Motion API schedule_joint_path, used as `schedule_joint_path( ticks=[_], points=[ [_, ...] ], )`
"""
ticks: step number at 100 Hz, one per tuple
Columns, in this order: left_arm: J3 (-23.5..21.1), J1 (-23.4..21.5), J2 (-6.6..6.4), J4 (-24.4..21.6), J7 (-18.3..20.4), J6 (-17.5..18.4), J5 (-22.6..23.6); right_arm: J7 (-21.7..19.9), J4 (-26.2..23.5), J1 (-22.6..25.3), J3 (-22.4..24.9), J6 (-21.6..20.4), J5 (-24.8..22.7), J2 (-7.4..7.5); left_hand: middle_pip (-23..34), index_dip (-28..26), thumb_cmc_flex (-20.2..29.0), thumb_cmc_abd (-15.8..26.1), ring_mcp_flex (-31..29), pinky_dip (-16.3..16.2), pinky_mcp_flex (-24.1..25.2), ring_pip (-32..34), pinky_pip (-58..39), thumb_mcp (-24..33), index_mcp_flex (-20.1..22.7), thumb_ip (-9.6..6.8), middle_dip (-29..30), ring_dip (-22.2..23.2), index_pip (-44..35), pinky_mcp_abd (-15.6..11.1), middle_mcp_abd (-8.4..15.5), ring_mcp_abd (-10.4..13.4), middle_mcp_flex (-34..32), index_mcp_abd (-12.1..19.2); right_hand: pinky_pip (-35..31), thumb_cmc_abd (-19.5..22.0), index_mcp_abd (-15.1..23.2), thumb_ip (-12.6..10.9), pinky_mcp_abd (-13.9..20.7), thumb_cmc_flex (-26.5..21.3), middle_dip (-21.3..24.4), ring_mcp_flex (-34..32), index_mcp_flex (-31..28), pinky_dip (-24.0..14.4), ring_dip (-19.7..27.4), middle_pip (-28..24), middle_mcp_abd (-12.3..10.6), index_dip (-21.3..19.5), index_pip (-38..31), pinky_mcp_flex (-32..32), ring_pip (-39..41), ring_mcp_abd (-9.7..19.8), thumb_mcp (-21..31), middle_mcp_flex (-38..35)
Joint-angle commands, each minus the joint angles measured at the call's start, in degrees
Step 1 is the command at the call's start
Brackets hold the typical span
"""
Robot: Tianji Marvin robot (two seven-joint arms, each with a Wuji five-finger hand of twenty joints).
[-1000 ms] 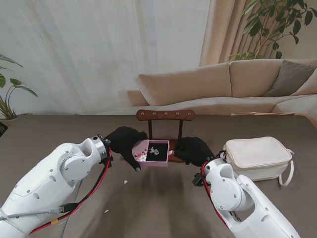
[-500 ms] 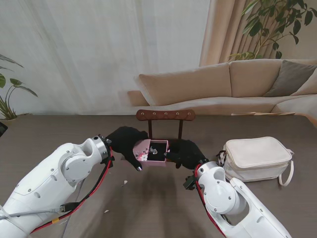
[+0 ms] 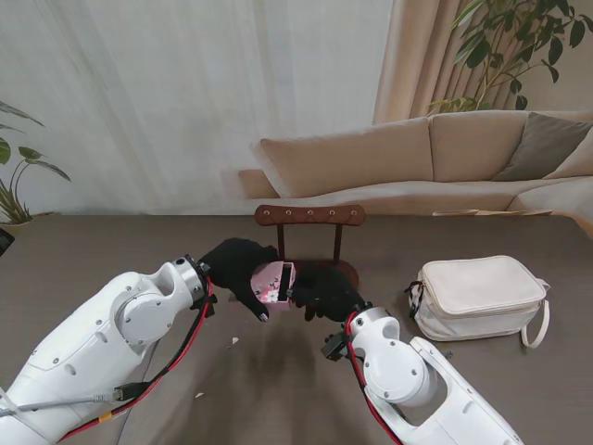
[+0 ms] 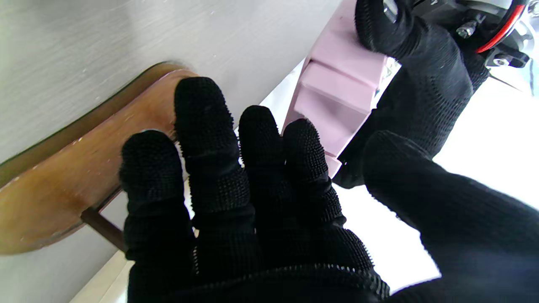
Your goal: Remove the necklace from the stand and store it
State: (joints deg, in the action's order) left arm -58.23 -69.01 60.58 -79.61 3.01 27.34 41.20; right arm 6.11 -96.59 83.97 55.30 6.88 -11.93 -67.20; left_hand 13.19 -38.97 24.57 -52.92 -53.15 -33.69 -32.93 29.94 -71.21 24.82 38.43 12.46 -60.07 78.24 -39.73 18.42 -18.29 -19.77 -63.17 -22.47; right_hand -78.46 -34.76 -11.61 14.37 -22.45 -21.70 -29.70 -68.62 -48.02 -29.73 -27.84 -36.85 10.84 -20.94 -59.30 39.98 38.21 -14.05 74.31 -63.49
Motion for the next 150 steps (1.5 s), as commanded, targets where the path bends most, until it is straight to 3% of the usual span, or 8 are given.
schedule_joint_path(
  ticks=[1, 34, 49, 61, 88, 102, 129, 150],
  points=[
    [0.2, -0.1, 0.97, -1.1, 0.7, -0.1, -0.4, -0.7, 0.0, 0.2, -1.3, -0.6, 0.7, -1.28, 6.8, -5.9, 30.1, 9.3, -5.5, -1.7, -2.4, 12.5, -3.8, 27.7, 4.1, -1.47, -2.7, 3.2, -39.3, -3.4, 8.9, 1.8, -6.6, 11.6, 0.1, 0.7, 8.1, 1.6, -0.8, -1.4, -0.1, 0.2, 2.4, -2.1, -0.7, -0.7, -1.1, 3.1, 1.8, -2.1, -0.2, -0.7, 0.0, 0.3],
    [-0.6, -1.4, 0.95, -2.3, 0.6, -0.5, -0.4, 0.1, 1.5, -0.5, -2.8, -1.2, 1.9, -1.82, 6.8, -6.0, 30.1, 9.4, -5.5, -1.8, -2.5, 12.5, -3.9, 27.6, 4.0, -1.48, -2.7, 3.2, -39.3, -3.4, 8.8, 1.8, -6.6, 11.5, 0.3, 1.4, 8.1, 1.7, -1.0, -0.7, 0.1, 0.5, 3.2, -2.3, -0.6, -0.8, -1.0, 3.9, 1.5, -2.4, -0.2, -0.7, -0.5, 1.0],
    [-0.8, -2.0, 0.88, -2.5, 0.7, -0.8, -0.2, -0.1, 1.3, -0.6, -1.2, -1.1, 0.1, -1.44, 6.8, -6.0, 30.2, 9.3, -5.5, -1.9, -2.4, 12.6, -3.9, 27.6, 4.0, -1.5, -2.8, 3.3, -39.3, -3.4, 8.8, 1.8, -6.6, 11.5, 0.8, 3.9, 10.0, -2.6, -1.1, 4.7, 0.5, 1.3, 4.7, -2.5, -0.5, -0.6, -0.9, 3.5, 7.5, -3.3, -0.4, -1.5, -1.7, 1.9],
    [-0.7, -2.1, 0.89, -2.3, 0.6, -0.8, -0.2, -1.6, 0.4, -0.5, 1.1, -0.2, -2.2, -0.61, 6.8, -6.0, 30.2, 9.3, -5.5, -1.9, -2.4, 12.6, -3.9, 27.6, 4.0, -1.51, -2.8, 3.3, -39.3, -3.3, 8.8, 1.7, -6.6, 11.5, 1.9, 7.1, 10.2, -9.1, -1.4, 9.2, 0.7, 2.6, 5.4, -2.7, -0.3, 0.1, -0.9, -1.1, 13.1, -4.4, -1.1, -2.2, -3.7, 3.2],
    [-0.7, -2.3, 0.8, -2.4, 1.0, -1.1, -0.3, -4.7, -1.2, -0.4, 6.9, 2.6, -9.1, 1.14, 6.7, -6.0, 30.2, 9.4, -5.5, -2.0, -2.3, 12.5, -3.8, 27.6, 4.0, -1.49, -2.8, 3.2, -39.3, -3.4, 8.8, 1.8, -6.6, 11.5, 3.5, 8.1, 10.0, -9.2, -1.4, 12.2, 1.4, 5.4, 8.7, -2.4, 0.4, 1.6, -0.8, -2.4, 15.5, -6.3, -2.9, -2.9, -8.6, 7.1],
    [-1.0, -2.9, 0.71, -3.0, 1.4, -1.5, -0.2, -8.5, -3.9, 1.8, 12.3, 2.2, -13.2, 2.68, 6.8, -6.0, 30.2, 9.5, -5.4, -2.0, -2.3, 12.5, -3.8, 27.5, 4.0, -1.5, -2.8, 3.2, -39.2, -3.3, 8.7, 1.7, -6.6, 11.5, 4.3, 7.8, 10.0, -9.5, -0.6, 12.0, 1.7, 6.9, 8.5, -2.3, 0.8, 1.8, -0.8, -2.6, 15.9, -7.5, -3.8, -2.2, -9.4, 8.8],
    [-1.4, -3.9, 0.69, -3.7, 1.3, -2.2, -0.1, -14.1, -3.3, 3.4, 21.9, -5.8, -23.8, 5.17, 6.7, -6.1, 30.3, 9.5, -5.4, -2.1, -2.2, 12.5, -3.8, 27.4, 4.0, -1.53, -2.8, 3.2, -39.2, -3.3, 8.8, 1.7, -6.5, 11.4, 6.2, 6.3, 12.2, -9.4, 2.3, 12.3, 2.2, 12.2, 9.3, -2.1, 1.7, 2.2, -2.3, -3.0, 16.6, -10.9, -6.2, 0.5, -11.2, 14.4],
    [-1.9, -4.6, 0.49, -4.5, 2.4, -2.5, -0.3, -16.3, 0.8, 3.6, 29.3, -15.3, -33.6, 6.82, 6.7, -6.1, 30.3, 9.6, -5.4, -2.1, -2.2, 12.4, -3.8, 27.4, 4.0, -1.53, -2.8, 3.2, -39.2, -3.2, 8.8, 1.6, -6.4, 11.4, 13.4, 4.9, 15.3, -9.0, 5.0, 13.4, 3.8, 21.3, 11.7, -0.6, 4.4, 3.0, -3.9, -3.9, 18.0, -18.2, -11.2, 2.5, -14.7, 22.4]
  ],
)
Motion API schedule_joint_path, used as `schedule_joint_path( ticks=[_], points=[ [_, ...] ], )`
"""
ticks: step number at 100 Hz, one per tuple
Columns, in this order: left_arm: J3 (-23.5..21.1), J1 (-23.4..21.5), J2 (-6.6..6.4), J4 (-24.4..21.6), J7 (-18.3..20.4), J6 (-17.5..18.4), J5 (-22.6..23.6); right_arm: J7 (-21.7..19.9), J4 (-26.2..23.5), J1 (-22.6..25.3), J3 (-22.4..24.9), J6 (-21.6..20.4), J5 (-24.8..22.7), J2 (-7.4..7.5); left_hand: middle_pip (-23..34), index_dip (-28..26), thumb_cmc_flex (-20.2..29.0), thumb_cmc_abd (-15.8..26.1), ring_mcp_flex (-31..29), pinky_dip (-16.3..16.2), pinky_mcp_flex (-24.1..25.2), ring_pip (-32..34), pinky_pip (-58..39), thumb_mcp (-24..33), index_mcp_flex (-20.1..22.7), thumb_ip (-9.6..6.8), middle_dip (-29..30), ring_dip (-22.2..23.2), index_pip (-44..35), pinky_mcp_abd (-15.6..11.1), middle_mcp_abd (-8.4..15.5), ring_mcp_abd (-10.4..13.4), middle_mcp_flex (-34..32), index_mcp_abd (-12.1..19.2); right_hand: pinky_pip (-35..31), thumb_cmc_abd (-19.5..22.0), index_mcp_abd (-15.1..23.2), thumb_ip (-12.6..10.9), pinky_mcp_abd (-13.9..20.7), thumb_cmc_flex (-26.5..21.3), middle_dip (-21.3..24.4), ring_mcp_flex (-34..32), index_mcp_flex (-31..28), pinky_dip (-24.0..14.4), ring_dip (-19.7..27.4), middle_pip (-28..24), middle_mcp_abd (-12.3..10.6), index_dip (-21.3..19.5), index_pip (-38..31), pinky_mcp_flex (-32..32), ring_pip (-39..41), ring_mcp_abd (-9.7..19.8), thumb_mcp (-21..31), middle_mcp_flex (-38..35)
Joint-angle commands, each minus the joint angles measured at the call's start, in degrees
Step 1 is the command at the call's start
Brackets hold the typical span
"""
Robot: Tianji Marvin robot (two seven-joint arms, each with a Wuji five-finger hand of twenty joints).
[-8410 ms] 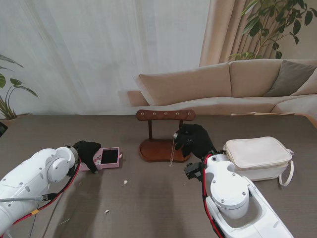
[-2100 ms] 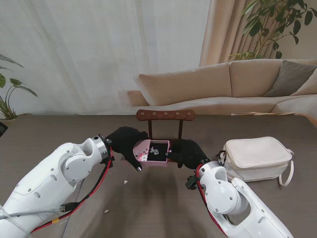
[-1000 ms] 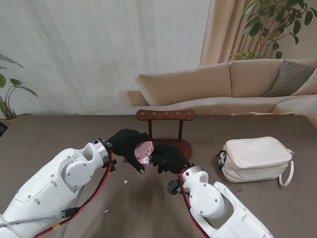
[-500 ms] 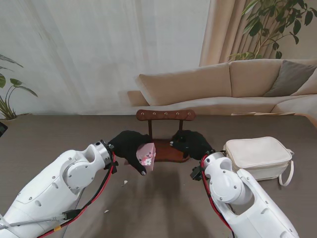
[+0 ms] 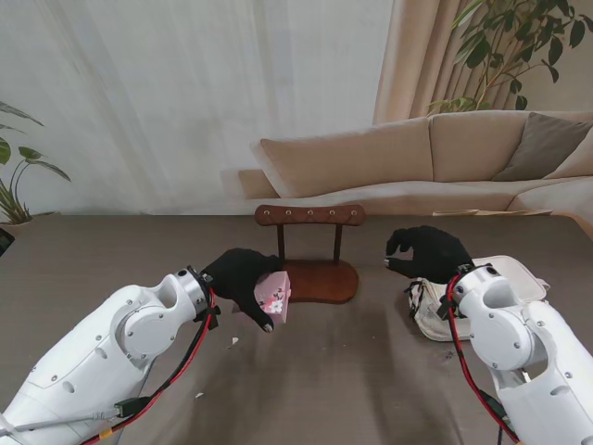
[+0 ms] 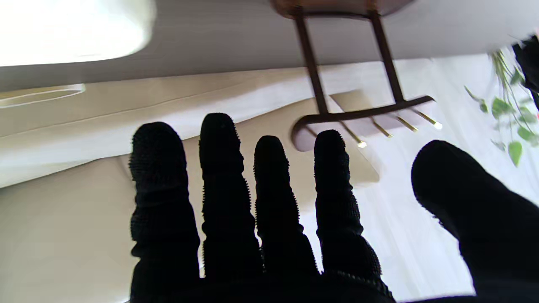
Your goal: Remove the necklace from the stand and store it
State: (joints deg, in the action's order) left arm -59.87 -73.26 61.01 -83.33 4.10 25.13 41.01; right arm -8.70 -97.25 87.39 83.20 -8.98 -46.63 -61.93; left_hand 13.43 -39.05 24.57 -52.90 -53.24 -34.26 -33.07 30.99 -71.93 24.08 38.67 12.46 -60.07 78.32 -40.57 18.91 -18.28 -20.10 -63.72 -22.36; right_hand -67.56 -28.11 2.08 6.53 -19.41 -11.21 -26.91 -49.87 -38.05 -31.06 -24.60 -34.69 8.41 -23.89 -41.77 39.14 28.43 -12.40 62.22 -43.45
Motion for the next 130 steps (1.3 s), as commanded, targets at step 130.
schedule_joint_path(
  ticks=[130],
  points=[
    [0.7, -0.1, -0.44, -1.8, 4.7, -1.4, -1.0, -8.0, 12.2, -0.3, 15.7, -24.6, -30.9, 7.64, 6.4, -6.1, 30.4, 9.7, -5.3, -1.7, -2.0, 11.4, -3.1, 27.8, 3.7, -1.59, -2.9, 3.2, -38.3, -3.8, 8.6, 1.9, -5.9, 11.2, 44.8, -7.6, -10.1, 3.7, 12.5, 9.8, 11.5, 29.4, 32.2, 13.7, 14.3, 6.7, -3.1, 14.7, 8.6, -36.9, -20.9, 3.9, -19.7, 30.2]
  ],
)
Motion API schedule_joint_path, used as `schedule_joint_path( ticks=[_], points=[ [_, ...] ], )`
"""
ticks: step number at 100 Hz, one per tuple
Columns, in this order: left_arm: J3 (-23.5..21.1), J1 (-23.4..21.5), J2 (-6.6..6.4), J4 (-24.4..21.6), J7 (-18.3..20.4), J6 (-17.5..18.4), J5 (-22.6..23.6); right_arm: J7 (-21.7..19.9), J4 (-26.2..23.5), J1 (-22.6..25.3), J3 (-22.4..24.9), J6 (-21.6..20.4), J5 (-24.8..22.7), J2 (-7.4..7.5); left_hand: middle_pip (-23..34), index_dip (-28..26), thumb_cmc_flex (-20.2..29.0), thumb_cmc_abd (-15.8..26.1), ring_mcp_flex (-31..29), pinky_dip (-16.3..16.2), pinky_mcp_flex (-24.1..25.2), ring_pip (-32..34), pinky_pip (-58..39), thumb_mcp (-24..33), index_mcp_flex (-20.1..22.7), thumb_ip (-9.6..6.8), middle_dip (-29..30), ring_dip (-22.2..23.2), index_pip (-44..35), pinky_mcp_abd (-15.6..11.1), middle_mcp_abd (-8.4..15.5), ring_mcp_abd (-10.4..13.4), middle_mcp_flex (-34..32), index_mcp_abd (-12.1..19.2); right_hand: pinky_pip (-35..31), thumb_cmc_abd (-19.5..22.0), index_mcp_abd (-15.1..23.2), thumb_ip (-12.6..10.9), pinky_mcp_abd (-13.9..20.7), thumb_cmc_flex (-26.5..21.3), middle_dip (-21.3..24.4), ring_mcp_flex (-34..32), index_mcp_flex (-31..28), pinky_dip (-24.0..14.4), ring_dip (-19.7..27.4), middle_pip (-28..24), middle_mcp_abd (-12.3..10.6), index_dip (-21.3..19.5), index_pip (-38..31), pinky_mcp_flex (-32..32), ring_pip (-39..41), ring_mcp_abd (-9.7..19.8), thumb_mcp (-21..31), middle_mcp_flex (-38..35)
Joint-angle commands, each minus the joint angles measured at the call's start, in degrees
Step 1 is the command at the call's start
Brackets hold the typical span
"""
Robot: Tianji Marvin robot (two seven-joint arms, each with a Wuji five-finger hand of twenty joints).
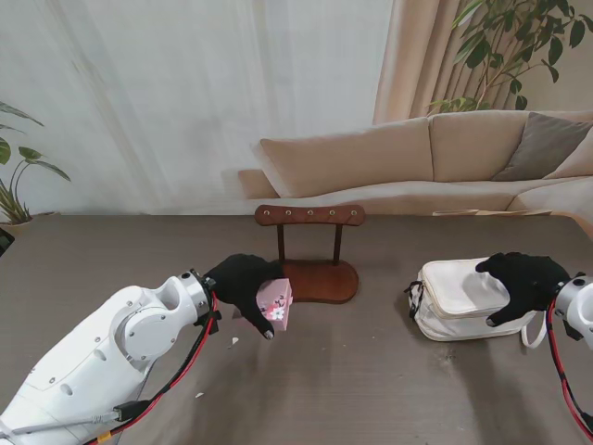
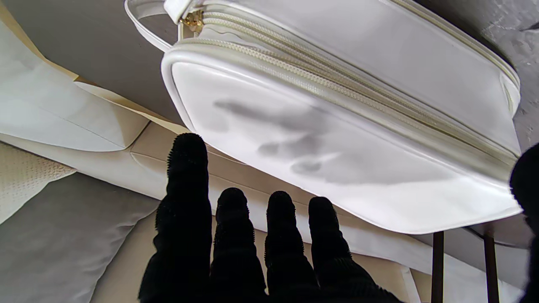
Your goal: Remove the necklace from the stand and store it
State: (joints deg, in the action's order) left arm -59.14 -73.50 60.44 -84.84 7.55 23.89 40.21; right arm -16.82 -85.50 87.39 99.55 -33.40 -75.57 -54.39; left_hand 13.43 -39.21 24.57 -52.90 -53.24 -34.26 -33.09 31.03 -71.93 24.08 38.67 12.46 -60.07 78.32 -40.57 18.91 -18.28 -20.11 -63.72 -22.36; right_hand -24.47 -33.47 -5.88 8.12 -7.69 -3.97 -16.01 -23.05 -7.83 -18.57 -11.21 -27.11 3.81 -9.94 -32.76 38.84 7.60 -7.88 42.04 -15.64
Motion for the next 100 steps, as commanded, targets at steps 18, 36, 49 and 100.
schedule_joint_path(
  ticks=[18, 36, 49, 100],
  points=[
    [0.1, 0.2, 0.08, -0.4, 1.5, -0.3, -0.3, 3.0, 3.1, -1.8, -3.0, 1.5, -5.2, 0.45, 6.4, -5.9, 30.4, 9.7, -5.2, -1.7, -2.0, 11.4, -3.1, 27.8, 3.7, -1.58, -2.9, 3.2, -38.3, -3.8, 8.6, 2.0, -5.9, 11.2, 1.7, -2.3, -4.3, 2.0, 0.3, 2.4, 0.3, 3.0, 2.9, 1.0, 0.7, -1.9, 2.5, 1.8, -0.3, -36.3, 1.0, -0.7, 0.6, 3.3],
    [0.3, 0.3, 0.05, -0.4, 1.8, -0.5, -0.5, 5.5, 7.0, -4.0, -5.9, 2.9, -7.6, 1.03, 6.4, -5.9, 30.4, 9.7, -5.2, -1.7, -2.0, 11.4, -3.1, 27.8, 3.6, -1.57, -2.8, 3.2, -38.3, -3.8, 8.6, 2.0, -5.9, 11.2, 1.2, -2.3, -5.5, 1.7, -0.1, 2.3, 0.1, 3.2, 2.8, 0.5, 0.6, -2.7, 2.6, 2.7, 0.0, -36.2, 1.9, -0.9, 0.7, 3.6],
    [0.0, 0.1, 0.0, -1.0, 2.0, -0.6, -0.3, 7.3, 10.2, -5.9, -8.6, 3.2, -9.0, 1.58, 6.4, -6.0, 30.4, 9.7, -5.2, -1.7, -2.0, 11.4, -3.1, 27.8, 3.6, -1.58, -2.8, 3.2, -38.3, -3.9, 8.6, 2.0, -5.9, 11.2, -0.6, -3.0, -5.0, -2.4, -0.7, 0.7, 0.1, 2.3, 2.7, -0.3, 0.5, -3.4, 2.4, 2.7, -2.4, -35.7, 3.2, -1.0, 2.6, 2.9],
    [-0.7, -0.6, -0.17, -1.7, 2.9, -1.4, -0.3, 21.7, 21.5, -11.9, -19.6, 6.0, -10.7, 3.23, 6.4, -6.0, 30.4, 9.8, -5.3, -1.7, -2.0, 11.4, -3.1, 27.7, 3.6, -1.57, -2.8, 3.2, -38.2, -3.8, 8.5, 1.9, -5.9, 11.2, -25.9, -10.9, 7.6, -3.3, -1.6, -16.2, -2.5, -17.0, -17.4, 4.1, -3.4, -6.3, -6.1, -7.0, -13.5, -27.5, 12.5, 2.9, 30.2, -21.3]
  ],
)
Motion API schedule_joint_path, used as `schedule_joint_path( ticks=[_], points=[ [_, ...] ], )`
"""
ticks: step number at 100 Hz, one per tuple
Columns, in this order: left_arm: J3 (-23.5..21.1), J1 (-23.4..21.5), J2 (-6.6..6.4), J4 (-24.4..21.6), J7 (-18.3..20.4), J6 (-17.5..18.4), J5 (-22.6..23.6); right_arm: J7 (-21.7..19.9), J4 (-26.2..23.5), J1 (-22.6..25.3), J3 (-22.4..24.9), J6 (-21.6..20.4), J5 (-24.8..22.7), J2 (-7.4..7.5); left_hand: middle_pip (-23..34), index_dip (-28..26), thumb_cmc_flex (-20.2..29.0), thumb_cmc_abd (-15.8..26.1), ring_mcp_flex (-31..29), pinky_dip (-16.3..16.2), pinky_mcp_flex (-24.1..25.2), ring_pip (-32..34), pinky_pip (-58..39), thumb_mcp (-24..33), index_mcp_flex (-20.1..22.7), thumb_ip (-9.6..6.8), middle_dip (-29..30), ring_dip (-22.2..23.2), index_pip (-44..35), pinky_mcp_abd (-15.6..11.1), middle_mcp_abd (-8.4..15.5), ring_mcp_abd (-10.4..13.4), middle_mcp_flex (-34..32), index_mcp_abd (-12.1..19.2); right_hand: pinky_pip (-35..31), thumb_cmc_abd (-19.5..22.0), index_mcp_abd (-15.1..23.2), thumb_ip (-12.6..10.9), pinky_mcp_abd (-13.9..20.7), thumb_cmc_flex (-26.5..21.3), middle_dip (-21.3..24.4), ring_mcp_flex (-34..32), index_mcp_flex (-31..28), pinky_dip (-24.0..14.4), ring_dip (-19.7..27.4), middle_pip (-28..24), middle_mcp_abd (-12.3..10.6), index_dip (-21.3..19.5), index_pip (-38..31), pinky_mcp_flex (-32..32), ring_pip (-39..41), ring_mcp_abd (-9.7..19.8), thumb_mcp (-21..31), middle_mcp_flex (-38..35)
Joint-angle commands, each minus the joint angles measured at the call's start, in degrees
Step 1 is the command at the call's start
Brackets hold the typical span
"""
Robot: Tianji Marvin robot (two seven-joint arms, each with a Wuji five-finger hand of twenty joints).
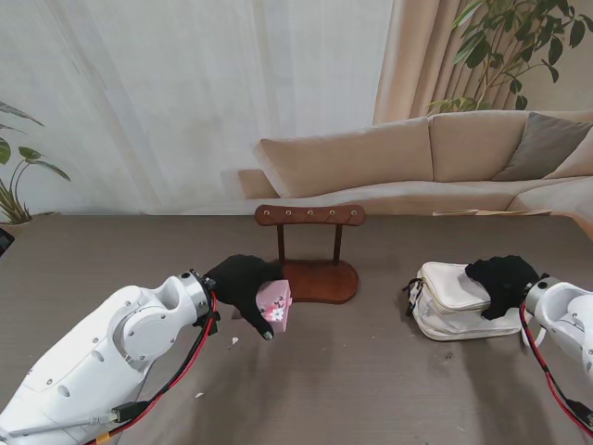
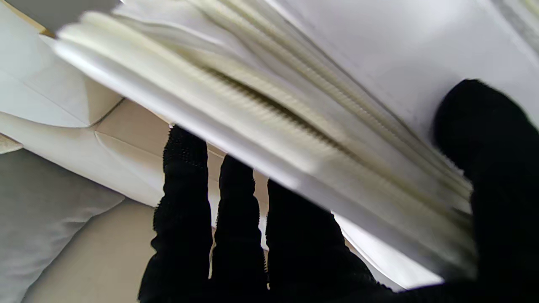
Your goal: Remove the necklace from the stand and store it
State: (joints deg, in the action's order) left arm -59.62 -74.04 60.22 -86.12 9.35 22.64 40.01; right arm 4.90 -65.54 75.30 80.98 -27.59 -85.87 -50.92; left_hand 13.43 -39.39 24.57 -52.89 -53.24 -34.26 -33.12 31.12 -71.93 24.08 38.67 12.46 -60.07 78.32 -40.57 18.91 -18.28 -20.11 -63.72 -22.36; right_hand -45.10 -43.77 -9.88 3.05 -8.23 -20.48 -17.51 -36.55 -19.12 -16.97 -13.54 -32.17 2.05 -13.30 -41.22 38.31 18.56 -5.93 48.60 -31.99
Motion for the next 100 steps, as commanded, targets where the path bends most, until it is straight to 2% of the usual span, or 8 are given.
schedule_joint_path(
  ticks=[1, 5, 14, 21, 32, 38, 61, 100],
  points=[
    [-0.2, -0.1, 0.06, -0.4, 1.1, -0.1, 0.0, 0.3, 1.7, 0.1, -1.2, 0.2, -0.3, -0.21, 6.4, -5.8, 30.4, 9.7, -5.3, -1.7, -2.0, 11.3, -3.1, 27.7, 3.6, -1.58, -2.8, 3.2, -38.2, -3.8, 8.5, 1.9, -5.9, 11.2, -5.9, -1.0, 12.2, 2.8, -1.0, 1.1, -0.9, -4.2, -7.1, 2.5, -1.1, -1.2, -4.7, -3.8, -5.3, -26.5, 1.7, 1.1, 27.4, -6.0],
    [-0.2, -0.1, 0.06, -0.4, 1.1, -0.1, 0.0, 1.7, 2.4, -0.2, -1.9, 0.3, -0.3, -0.11, 6.4, -5.8, 30.4, 9.7, -5.3, -1.7, -2.0, 11.3, -3.1, 27.7, 3.6, -1.57, -2.8, 3.2, -38.2, -3.8, 8.5, 1.9, -6.0, 11.2, -8.1, 1.1, 13.8, 4.6, -0.8, 2.1, -1.0, -7.0, -10.3, 2.2, -1.5, -1.0, -5.6, -4.3, -5.9, -24.8, 2.4, 2.0, 31.8, -9.5],
    [-0.3, -0.2, 0.07, -0.4, 1.0, -0.1, 0.0, 4.5, 3.9, -1.1, -3.3, 0.3, 0.2, 0.03, 6.4, -5.8, 30.4, 9.7, -5.3, -1.7, -2.0, 11.3, -3.1, 27.7, 3.6, -1.58, -2.8, 3.2, -38.2, -3.7, 8.5, 2.0, -5.9, 11.2, -12.6, 6.6, 16.4, 5.0, 0.0, 2.3, -1.3, -14.8, -17.3, 0.9, -2.9, -0.6, -6.9, -5.2, -7.3, -19.3, 4.7, 4.4, 33.0, -18.4],
    [-0.4, -0.4, 0.04, -0.5, 1.0, -0.1, 0.0, 5.9, 4.7, -1.5, -4.1, 0.1, 0.7, 0.04, 6.4, -5.8, 30.5, 9.7, -5.3, -1.7, -2.0, 11.3, -3.1, 27.7, 3.6, -1.59, -2.8, 3.2, -38.2, -3.8, 8.5, 2.0, -5.9, 11.2, -15.8, 6.1, 18.1, 13.8, 0.7, -0.7, -2.9, -20.3, -19.7, 0.1, -5.2, 0.0, -7.0, 3.3, -12.3, -15.1, 6.4, 5.7, 32.2, -24.1],
    [-0.8, -0.8, -0.03, -0.9, 1.2, -0.2, 0.1, 8.1, 5.7, -2.3, -5.2, -0.5, 1.4, 0.08, 6.4, -5.8, 30.5, 9.7, -5.4, -1.7, -2.0, 11.3, -3.1, 27.6, 3.6, -1.61, -2.8, 3.2, -38.2, -3.8, 8.4, 1.9, -5.9, 11.2, -19.5, 5.8, 20.5, 18.1, 1.4, -5.9, -6.5, -26.9, -23.1, -0.8, -7.8, 0.6, -6.9, 7.7, -19.5, -9.9, 9.5, 7.1, 30.2, -31.9],
    [-1.2, -1.1, -0.06, -1.2, 1.3, -0.2, 0.2, 9.0, 6.2, -2.6, -5.6, -1.1, 2.3, -0.06, 6.4, -5.8, 30.4, 9.7, -5.3, -1.7, -2.0, 11.3, -3.1, 27.6, 3.6, -1.58, -2.8, 3.2, -38.2, -3.7, 8.5, 1.9, -5.9, 11.2, -21.1, 5.5, 21.5, 18.6, 1.4, -7.8, -8.2, -29.4, -24.9, -1.0, -9.0, 0.5, -6.6, 9.0, -22.6, -7.8, 11.0, 7.0, 29.8, -34.8],
    [-1.8, -1.4, -0.14, -1.6, 1.6, 0.0, 0.5, 14.6, 9.0, -4.5, -8.8, -3.6, 4.0, 0.0, 6.4, -5.8, 30.4, 9.7, -5.4, -1.7, -2.1, 11.3, -3.1, 27.6, 3.6, -1.56, -2.8, 3.2, -38.2, -3.8, 8.5, 1.9, -6.0, 11.2, -25.5, 4.1, 23.1, 18.9, 2.8, -10.1, -12.1, -36.7, -29.0, -2.4, -12.7, -2.9, -5.5, 6.7, -28.0, -1.2, 17.0, 6.0, 31.2, -41.0],
    [-2.5, -1.8, -0.16, -1.8, 1.3, 0.2, 0.9, 17.4, 9.7, -4.7, -10.2, -12.4, 7.5, -0.71, 6.4, -5.8, 30.4, 9.8, -5.4, -1.7, -2.2, 11.4, -3.2, 27.5, 3.6, -1.54, -2.7, 3.2, -38.2, -3.8, 8.5, 2.1, -6.0, 11.2, -25.8, 3.7, 23.2, 19.3, 4.1, -10.2, -13.5, -38.0, -29.1, -2.8, -14.0, -3.9, -5.3, 5.6, -29.0, 0.4, 18.4, 6.0, 31.9, -41.3]
  ],
)
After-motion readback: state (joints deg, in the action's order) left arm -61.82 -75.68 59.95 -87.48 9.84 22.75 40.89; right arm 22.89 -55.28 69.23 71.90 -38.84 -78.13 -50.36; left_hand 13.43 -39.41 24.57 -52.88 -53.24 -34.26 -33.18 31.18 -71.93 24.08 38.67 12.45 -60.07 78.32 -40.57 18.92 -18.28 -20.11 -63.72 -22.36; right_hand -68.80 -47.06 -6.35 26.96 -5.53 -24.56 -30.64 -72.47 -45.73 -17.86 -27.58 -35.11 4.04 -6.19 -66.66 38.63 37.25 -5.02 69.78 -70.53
